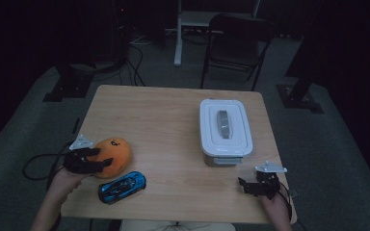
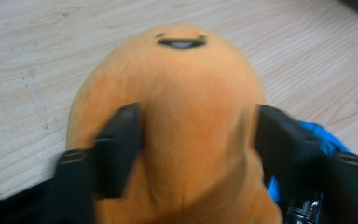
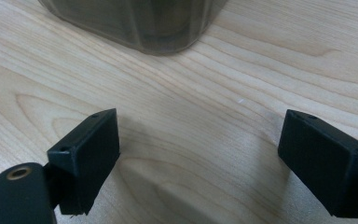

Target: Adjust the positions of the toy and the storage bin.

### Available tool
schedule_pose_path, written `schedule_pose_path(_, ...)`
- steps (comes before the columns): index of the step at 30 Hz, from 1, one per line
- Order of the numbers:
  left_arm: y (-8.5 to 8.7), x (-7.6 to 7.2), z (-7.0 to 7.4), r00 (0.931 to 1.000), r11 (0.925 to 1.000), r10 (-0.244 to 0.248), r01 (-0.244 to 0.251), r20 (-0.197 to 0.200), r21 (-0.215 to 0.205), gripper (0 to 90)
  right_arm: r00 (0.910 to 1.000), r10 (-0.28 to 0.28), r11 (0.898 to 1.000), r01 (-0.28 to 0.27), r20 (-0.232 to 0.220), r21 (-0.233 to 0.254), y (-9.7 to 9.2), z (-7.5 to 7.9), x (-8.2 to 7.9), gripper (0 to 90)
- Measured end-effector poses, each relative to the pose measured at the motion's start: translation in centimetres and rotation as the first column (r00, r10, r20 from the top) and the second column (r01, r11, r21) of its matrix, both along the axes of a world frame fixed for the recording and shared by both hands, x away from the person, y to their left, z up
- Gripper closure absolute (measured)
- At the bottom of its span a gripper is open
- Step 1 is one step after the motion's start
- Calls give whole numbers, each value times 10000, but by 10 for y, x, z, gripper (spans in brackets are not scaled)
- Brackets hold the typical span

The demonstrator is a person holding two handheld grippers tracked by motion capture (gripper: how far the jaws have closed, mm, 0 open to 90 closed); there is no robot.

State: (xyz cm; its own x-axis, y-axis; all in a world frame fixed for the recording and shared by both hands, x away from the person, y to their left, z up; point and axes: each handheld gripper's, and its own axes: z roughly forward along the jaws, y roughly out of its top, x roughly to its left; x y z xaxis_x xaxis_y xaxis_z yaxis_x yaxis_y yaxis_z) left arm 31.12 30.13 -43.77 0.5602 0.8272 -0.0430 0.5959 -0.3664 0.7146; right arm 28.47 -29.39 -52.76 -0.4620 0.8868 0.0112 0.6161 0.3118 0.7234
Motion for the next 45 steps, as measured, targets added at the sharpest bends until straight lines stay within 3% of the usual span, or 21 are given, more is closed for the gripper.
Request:
schedule_pose_path(8,-17,3,14,9988,10000,-42,44,494,-38,102,10000,-96,9999,96,5,-28,-2,0,3,122)
schedule_pose_path(11,-25,7,17,9995,9999,-77,81,317,-145,3,9996,-261,9996,262,-117,51,-5,2,3,129)
schedule_pose_path(13,-32,10,19,9991,9996,-115,127,420,-261,4,9989,-400,9990,404,-226,195,-10,4,5,129)
schedule_pose_path(19,-58,22,18,9969,9965,-567,599,539,-585,4,9944,-1055,9914,1051,6,785,-26,17,11,129)
schedule_pose_path(26,-94,39,7,9921,9921,-1164,1183,463,-410,5,9884,-1520,9880,1517,63,298,-34,22,28,129)
schedule_pose_path(28,-104,44,3,9916,9921,-1221,1232,434,-227,5,9872,-1592,9869,1589,61,278,-36,23,34,129)
schedule_pose_path(34,-129,60,-8,9903,9907,-1340,1348,375,-200,5,9837,-1792,9838,1792,138,8,-39,22,49,129)
schedule_pose_path(39,-148,68,-15,9880,9883,-1523,1521,254,97,5,9817,-1897,9818,1895,153,110,-41,20,59,129)
schedule_pose_path(45,-176,80,-22,9834,9835,-1807,1805,173,85,5,9820,-1885,9819,1882,127,220,-41,19,69,129)
